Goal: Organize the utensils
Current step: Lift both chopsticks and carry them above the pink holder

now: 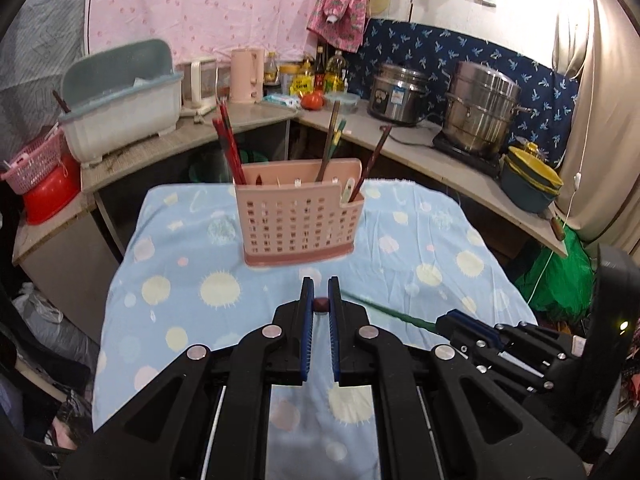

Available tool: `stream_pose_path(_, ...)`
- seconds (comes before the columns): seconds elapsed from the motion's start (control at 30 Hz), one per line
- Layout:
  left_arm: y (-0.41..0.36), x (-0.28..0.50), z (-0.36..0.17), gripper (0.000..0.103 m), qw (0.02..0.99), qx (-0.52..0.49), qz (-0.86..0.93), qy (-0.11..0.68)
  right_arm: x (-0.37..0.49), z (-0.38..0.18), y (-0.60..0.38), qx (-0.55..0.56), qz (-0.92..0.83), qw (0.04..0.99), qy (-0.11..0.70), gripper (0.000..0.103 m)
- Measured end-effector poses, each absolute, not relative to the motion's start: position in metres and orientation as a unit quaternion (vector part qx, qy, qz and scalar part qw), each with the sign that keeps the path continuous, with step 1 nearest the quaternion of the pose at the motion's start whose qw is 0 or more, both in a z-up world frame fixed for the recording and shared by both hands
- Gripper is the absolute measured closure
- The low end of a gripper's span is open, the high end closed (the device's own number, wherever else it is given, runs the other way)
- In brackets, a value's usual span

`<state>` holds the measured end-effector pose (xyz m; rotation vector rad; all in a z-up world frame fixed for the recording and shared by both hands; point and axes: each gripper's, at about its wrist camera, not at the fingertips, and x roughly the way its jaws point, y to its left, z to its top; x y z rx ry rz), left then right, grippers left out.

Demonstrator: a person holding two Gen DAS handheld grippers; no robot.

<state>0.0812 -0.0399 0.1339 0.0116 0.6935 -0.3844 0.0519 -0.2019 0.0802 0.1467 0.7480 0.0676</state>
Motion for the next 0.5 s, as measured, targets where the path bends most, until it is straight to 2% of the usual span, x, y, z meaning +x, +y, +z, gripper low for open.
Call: stream_pose_path(0.5,-0.049,0.118,0.223,0.096,0.946,0.017,-0.193,0.259,0.089,0.194,-0.204,0.071,0.065,0.96,0.264,0.096)
